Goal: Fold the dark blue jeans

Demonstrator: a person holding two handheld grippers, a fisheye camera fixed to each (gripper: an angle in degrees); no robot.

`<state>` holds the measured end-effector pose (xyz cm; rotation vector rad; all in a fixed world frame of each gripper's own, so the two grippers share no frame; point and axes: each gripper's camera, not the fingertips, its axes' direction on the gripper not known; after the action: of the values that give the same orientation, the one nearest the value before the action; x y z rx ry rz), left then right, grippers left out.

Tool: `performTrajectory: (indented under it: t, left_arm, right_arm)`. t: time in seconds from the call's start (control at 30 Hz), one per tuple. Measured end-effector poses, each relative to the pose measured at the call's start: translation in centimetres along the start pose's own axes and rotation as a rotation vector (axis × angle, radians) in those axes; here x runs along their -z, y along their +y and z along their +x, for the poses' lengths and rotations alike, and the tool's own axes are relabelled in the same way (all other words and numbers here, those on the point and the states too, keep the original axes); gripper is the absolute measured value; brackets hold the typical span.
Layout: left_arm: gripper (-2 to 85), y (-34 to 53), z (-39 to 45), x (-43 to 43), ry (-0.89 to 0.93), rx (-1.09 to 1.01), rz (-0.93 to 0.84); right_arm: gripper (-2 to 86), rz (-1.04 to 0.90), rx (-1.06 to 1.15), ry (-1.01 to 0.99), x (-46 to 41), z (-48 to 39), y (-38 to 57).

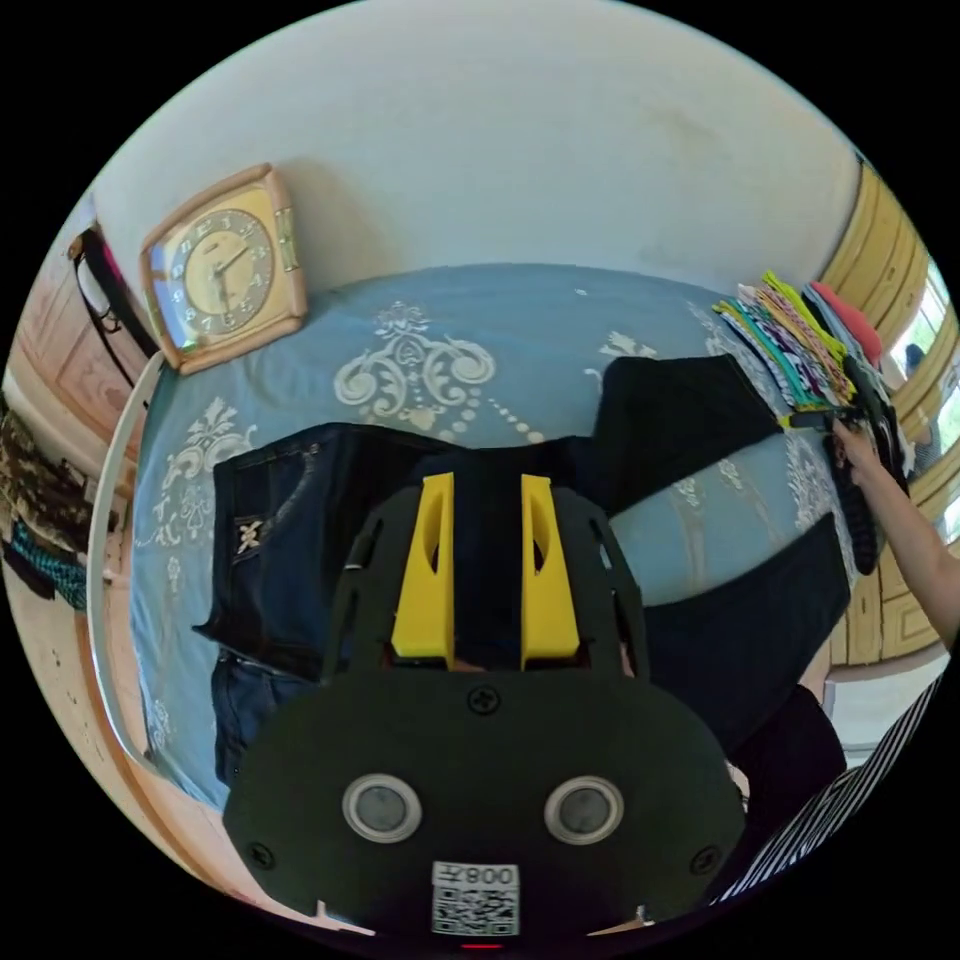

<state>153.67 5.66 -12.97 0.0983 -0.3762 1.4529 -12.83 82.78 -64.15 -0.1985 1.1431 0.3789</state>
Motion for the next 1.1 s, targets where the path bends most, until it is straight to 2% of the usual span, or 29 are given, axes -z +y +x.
performTrajectory:
  t: [0.1,0.2,0.33,0.43,0.67,0.8,0.93,1.1]
  left_arm:
    - [9.9,-1.4,-3.5,-1.0,0.013,0.08,-0.055]
    - [10.9,-3.5,-5.0,-2.2,0.003,0.116,-0.096]
    - [12.2,-6.5,-4.7,-3.8,-0.026,0.073,-0.151]
    - [11.7,-8.4,-4.4,-6.5,-0.09,0.068,-0.292]
    - [3.5,-9.1,-5.0,-4.7,-0.075,0.098,-0.23]
    - [2.4,-9.5,-6.3,-0.8,-0.058,0.154,-0.105]
    - [2.2,-10.1,-7.9,3.0,-0.081,0.195,-0.001]
    - [2.2,-10.1,-10.5,3.9,0.009,0.31,0.061]
  right_arm:
    - [9.2,0.009,-0.023,-0.02,-1.5,-0.2,-0.2]
    - [9.2,0.033,-0.014,0.052,-1.6,-1.6,-0.4]
    - [8.9,0.028,0.034,0.103,-1.5,-3.0,-0.9]
    - [8.7,0.033,0.035,0.118,-1.5,-3.5,-1.2]
    - [4.0,0.032,0.109,0.212,-1.2,-5.3,-1.7]
    - [2.5,0.03,0.121,0.108,0.7,-4.5,-1.8]
    - [1.9,0.142,0.14,-0.01,5.9,-3.1,0.5]
    - [1.7,0.211,0.102,0.0,8.9,-1.2,3.9]
